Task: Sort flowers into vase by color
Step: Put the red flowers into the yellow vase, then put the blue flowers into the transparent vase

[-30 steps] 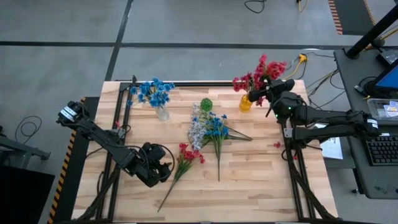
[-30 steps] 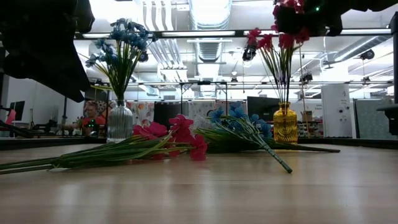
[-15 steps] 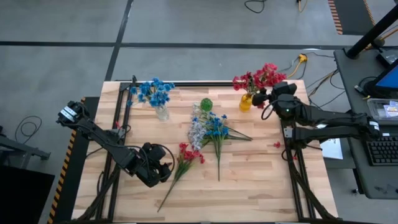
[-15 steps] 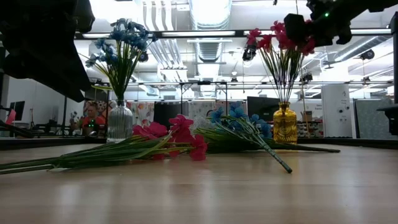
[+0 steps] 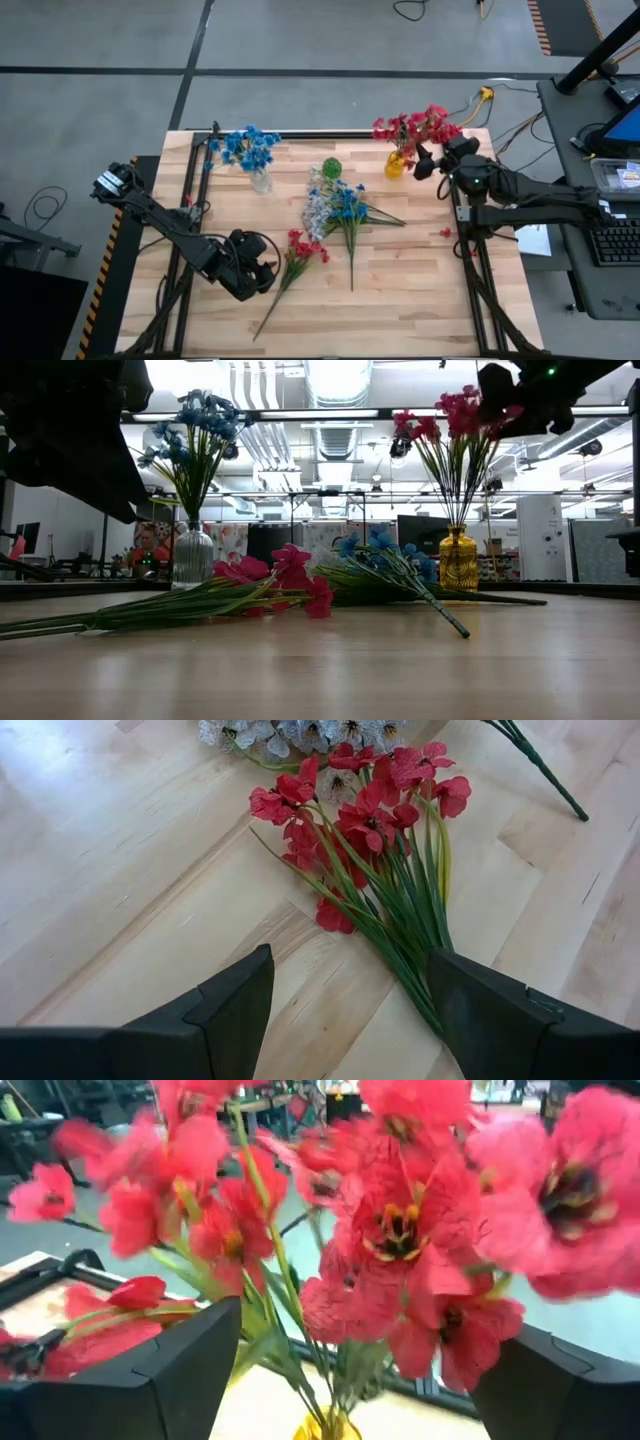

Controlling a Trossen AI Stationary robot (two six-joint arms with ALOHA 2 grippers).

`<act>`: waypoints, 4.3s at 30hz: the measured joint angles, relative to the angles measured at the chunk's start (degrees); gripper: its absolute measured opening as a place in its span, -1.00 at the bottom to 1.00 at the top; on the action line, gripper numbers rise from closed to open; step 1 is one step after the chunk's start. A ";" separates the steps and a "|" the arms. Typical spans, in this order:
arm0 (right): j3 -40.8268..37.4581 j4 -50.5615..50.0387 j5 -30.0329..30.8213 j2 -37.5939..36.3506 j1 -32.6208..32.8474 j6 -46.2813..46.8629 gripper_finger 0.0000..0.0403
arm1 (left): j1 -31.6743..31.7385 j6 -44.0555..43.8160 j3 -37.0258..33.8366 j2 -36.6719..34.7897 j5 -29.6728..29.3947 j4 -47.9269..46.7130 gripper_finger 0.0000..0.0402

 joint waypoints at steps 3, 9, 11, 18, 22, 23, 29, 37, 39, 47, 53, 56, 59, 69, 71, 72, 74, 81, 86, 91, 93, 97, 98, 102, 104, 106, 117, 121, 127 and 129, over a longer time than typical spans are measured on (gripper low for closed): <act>0.00 -4.22 -0.14 -1.34 0.00 3.00 0.70 | 0.00 0.00 0.00 0.00 0.02 0.02 0.23; 0.00 -10.86 -2.06 -3.27 0.00 7.75 0.70 | 0.00 -0.02 0.00 0.00 0.02 0.04 0.23; 0.00 -12.56 -2.44 -3.63 0.00 9.05 0.70 | 0.00 -0.33 0.00 0.00 0.02 0.10 0.23; 0.00 -15.45 -6.71 -3.51 0.00 12.09 0.70 | 0.00 -0.52 0.00 0.00 0.04 0.26 0.23; 0.00 -17.43 -6.94 -3.49 0.00 13.42 0.70 | 0.00 -0.52 0.00 0.00 0.04 0.27 0.23; 0.00 -18.21 -6.97 -3.51 0.00 14.06 0.70 | 0.00 -0.52 0.00 0.00 0.04 0.28 0.23; 0.00 -22.59 -7.21 -3.51 0.00 17.49 0.68 | 0.00 -0.50 0.00 0.00 0.04 0.42 0.23; 0.00 -24.12 -14.53 -3.51 0.00 19.52 0.63 | 0.00 -0.50 0.00 0.00 0.04 0.45 0.23; 0.00 -25.38 -15.83 -3.51 0.00 20.52 0.63 | 0.00 -0.50 0.00 0.00 0.04 0.46 0.23; 0.00 -32.41 -20.93 -3.38 -0.02 25.92 0.62 | 0.00 -0.50 0.00 0.00 0.02 0.73 0.23; -1.43 -33.94 -31.74 -1.10 -0.02 28.15 0.62 | 0.00 -0.44 0.00 0.00 0.02 2.43 0.23; -3.75 -33.80 -37.19 0.69 0.31 28.92 0.62 | 0.00 0.08 0.00 0.00 0.03 3.69 0.23; -6.35 -33.55 -38.90 2.73 1.47 29.87 0.62 | 0.00 1.60 0.00 0.00 0.04 4.99 0.23; -9.77 -25.27 -39.86 8.90 9.58 29.88 0.62 | -0.01 5.17 0.00 0.00 -0.57 8.39 0.23; -9.77 -21.43 -39.86 10.46 11.66 29.78 0.62 | -0.02 6.32 0.00 0.00 -1.83 9.85 0.23; -9.77 -19.43 -39.86 11.25 12.62 29.87 0.62 | -0.02 7.03 0.00 0.00 -2.40 10.75 0.23; -9.63 -16.18 -39.88 13.06 14.23 30.63 0.62 | -0.02 8.80 0.00 0.00 -2.93 12.69 0.23; -6.55 -14.38 -39.86 18.94 17.91 31.36 0.62 | 0.37 15.09 0.00 0.00 -4.08 20.86 0.23; -5.10 -14.42 -39.86 21.85 20.82 32.90 0.62 | 0.92 16.98 0.00 0.58 -8.16 26.63 0.23; -5.07 -14.84 -39.86 24.03 25.33 37.62 0.62 | 1.60 19.69 0.00 5.51 -10.05 36.29 0.23; -5.07 -14.80 -39.84 24.77 27.68 40.27 0.62 | 2.12 20.32 0.13 8.13 -10.00 40.57 0.23; -5.04 -14.85 -39.88 25.79 32.67 45.32 0.62 | 2.94 20.50 4.95 14.65 -9.99 42.08 0.23; -4.96 -14.88 -39.89 25.92 33.82 46.49 0.62 | 3.16 20.72 6.83 16.51 -10.00 41.84 0.23; -4.66 -14.78 -39.89 26.26 37.67 49.83 0.62 | 4.26 21.12 14.55 24.11 -10.58 40.96 0.23; -4.66 -14.79 -39.87 26.52 38.86 50.84 0.62 | 5.11 19.81 17.88 27.31 -10.89 38.84 0.23; -4.66 -14.86 -39.86 26.77 39.80 51.11 0.62 | 6.23 17.19 21.02 30.08 -11.02 35.68 0.23; -4.66 -16.51 -39.97 27.17 40.50 50.74 0.62 | 14.62 13.10 39.94 42.16 -5.99 16.89 0.23; -4.66 -18.20 -40.04 27.22 40.50 50.68 0.62 | 16.84 10.99 44.89 45.10 -4.81 8.57 0.23; -4.68 -19.25 -39.57 27.24 40.50 49.93 0.62 | 18.51 12.46 48.50 47.76 -3.65 7.23 0.23; -4.68 -19.25 -39.42 27.24 40.50 49.40 0.62 | 18.94 11.84 48.76 48.29 -3.65 6.99 0.23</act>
